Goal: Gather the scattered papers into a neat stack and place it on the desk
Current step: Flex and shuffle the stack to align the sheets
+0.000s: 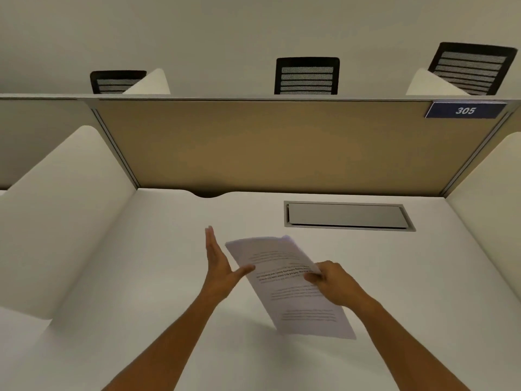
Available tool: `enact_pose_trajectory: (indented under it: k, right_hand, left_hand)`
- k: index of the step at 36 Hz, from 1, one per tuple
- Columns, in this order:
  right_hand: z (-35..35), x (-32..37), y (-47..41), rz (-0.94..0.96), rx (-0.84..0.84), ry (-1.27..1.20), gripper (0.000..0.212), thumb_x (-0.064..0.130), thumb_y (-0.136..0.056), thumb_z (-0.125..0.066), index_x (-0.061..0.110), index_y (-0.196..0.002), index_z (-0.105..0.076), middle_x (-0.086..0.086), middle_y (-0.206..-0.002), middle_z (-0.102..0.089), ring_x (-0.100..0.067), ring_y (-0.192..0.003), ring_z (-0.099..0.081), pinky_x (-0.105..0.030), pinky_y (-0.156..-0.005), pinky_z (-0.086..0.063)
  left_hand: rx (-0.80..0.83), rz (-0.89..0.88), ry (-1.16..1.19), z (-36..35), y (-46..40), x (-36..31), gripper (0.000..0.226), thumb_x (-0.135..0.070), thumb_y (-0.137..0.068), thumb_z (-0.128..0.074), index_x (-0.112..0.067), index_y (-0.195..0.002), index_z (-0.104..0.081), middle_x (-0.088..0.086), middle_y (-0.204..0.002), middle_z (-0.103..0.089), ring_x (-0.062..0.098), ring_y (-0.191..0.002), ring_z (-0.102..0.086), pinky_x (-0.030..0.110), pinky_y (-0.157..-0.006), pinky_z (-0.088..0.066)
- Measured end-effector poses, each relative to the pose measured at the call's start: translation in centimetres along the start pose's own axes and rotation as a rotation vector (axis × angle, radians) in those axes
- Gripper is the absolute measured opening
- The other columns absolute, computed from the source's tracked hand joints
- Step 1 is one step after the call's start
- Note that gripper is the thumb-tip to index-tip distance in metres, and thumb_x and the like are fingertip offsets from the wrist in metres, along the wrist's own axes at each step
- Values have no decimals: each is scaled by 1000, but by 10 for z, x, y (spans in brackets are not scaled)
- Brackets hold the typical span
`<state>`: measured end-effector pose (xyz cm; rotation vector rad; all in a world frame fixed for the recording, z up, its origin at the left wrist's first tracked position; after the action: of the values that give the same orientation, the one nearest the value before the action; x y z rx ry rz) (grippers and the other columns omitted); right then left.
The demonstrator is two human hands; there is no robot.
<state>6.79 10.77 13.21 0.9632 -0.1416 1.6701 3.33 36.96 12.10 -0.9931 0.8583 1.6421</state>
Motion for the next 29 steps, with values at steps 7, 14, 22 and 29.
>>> enact_pose_trajectory:
  k: [7, 14, 22, 29]
  right_hand:
    - [5, 29, -3, 71, 119, 371, 25, 26, -98, -53, 17, -117, -68, -7, -109, -72, -21, -87, -68, -31, -74, -54]
    - [-2, 36, -2, 87, 152, 409, 27, 24, -98, -52, 17, -120, -67, -7, -114, -71, -20, -89, -69, -27, -72, -57]
    - [1, -3, 14, 63, 215, 226, 9, 37, -89, -61, 37, -93, -68, 10, -97, -73, -9, -81, -70, -15, -61, -49]
    - [7, -58, 29, 4, 79, -182, 9, 28, -87, -70, 27, -92, -77, 6, -86, -77, -12, -82, -74, -31, -72, -62]
  left_hand:
    - [380, -172, -238, -14, -7, -48, 82, -36, -79, -77, -38, -147, -31, -7, -159, -29, 13, -146, -28, 37, -116, -28]
    - [459, -61, -159, -26, 6, -33, 19, -18, -91, -64, -35, -89, -72, -10, -85, -72, -2, -75, -67, 13, -67, -51]
    - [276, 68, -45, -14, 24, -4, 32, -9, -92, -62, -39, -83, -69, -25, -73, -71, -7, -69, -66, 7, -58, -49]
    - [78, 208, 109, 3, 36, 35, 28, -38, -73, -67, -21, -94, -73, 3, -87, -75, 22, -78, -70, 26, -63, -52]
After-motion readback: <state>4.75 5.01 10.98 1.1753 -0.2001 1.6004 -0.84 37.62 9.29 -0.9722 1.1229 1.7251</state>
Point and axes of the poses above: each hand's wrist, its own y-axis away from the middle knuckle, its own z-axis out of the back of the hand, x = y × z, the point moved 6 cm from there along -y, towards the middle knuckle
